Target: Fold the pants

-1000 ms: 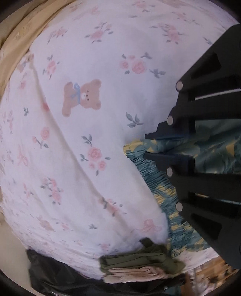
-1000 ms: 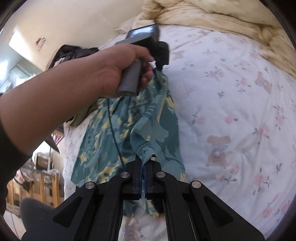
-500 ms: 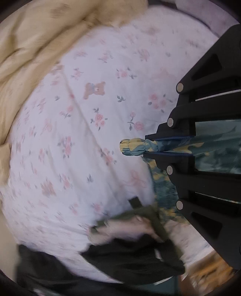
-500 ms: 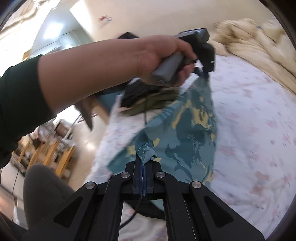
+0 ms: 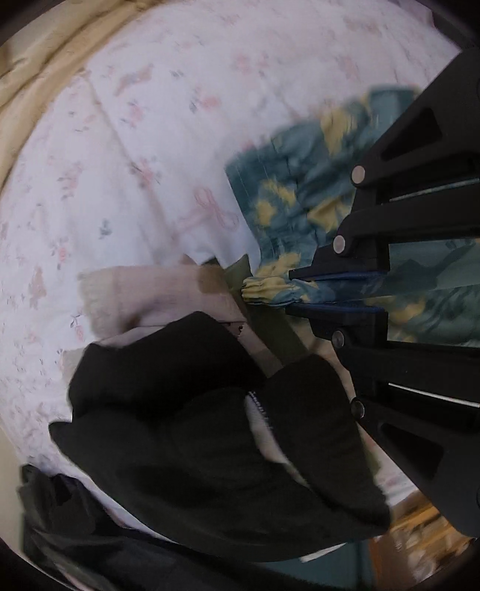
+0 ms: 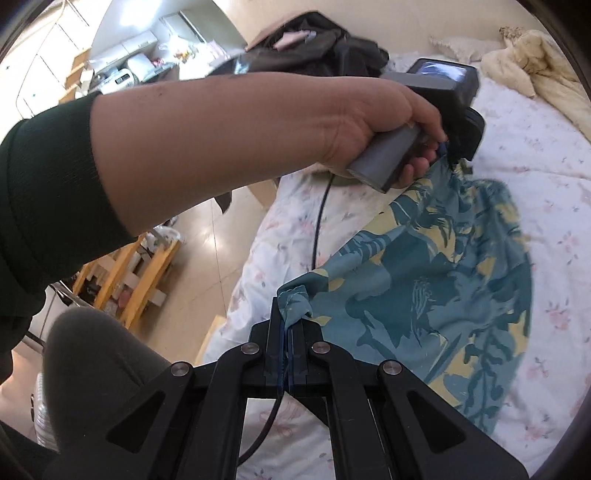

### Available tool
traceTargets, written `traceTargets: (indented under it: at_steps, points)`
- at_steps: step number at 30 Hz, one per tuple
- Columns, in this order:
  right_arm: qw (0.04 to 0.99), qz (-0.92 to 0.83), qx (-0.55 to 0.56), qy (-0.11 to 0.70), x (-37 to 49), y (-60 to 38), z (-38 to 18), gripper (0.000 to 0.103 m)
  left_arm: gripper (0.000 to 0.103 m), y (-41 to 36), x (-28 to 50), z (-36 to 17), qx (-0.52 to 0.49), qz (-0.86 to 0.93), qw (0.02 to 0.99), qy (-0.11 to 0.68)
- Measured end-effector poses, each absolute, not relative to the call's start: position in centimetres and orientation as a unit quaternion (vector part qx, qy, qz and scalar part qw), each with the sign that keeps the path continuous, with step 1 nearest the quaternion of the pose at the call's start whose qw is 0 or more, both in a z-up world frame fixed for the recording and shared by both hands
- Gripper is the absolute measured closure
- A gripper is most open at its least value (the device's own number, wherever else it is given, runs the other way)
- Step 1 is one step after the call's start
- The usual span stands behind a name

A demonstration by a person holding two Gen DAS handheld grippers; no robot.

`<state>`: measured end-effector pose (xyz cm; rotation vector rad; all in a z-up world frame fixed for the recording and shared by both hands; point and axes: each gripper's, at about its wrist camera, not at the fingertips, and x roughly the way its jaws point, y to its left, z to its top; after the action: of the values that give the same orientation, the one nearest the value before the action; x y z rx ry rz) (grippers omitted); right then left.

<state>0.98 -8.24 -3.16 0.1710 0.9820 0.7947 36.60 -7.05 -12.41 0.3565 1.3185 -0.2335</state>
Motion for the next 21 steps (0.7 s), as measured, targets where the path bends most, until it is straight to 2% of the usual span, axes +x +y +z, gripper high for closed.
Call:
traceTargets:
  at_steps: [5, 9, 11, 13, 14, 18, 21]
  points:
    - [0.792, 0.371, 0.078, 0.478, 2.0, -7.3, -5.2, 0.103, 0.094, -6.8, 36.9, -13.9, 0.178, -0.115, 0.780, 0.588]
    - [0.786, 0.372, 0.084, 0.487, 2.7, -6.6, -5.9, 0.103, 0.088, -7.3, 36.0, -14.0, 0.224, -0.131, 0.777, 0.574]
    - [0.785, 0.374, 0.078, 0.487, 2.5, -5.7, -6.0, 0.103, 0.071, -6.3, 35.5, -12.8, 0.204, -0.141, 0.775, 0.582]
    - [0.786, 0.377, 0.071, 0.484, 2.3, -5.1, -5.9, 0.103, 0.032, -5.0, 34.7, -11.1, 0.177, -0.162, 0.775, 0.585]
    - [0.786, 0.378, 0.069, 0.484, 2.2, -4.8, -6.0, 0.103, 0.029, -4.4, 33.9, -10.1, 0.177, -0.167, 0.778, 0.579]
    - [0.784, 0.380, 0.056, 0.487, 1.9, -3.6, -6.2, 0.103, 0.028, -0.5, 29.6, -5.6, 0.197, -0.175, 0.801, 0.538]
    - [0.781, 0.384, 0.041, 0.490, 1.6, -2.2, -6.7, 0.103, 0.027, 4.7, 26.2, -2.4, 0.168, -0.161, 0.816, 0.530]
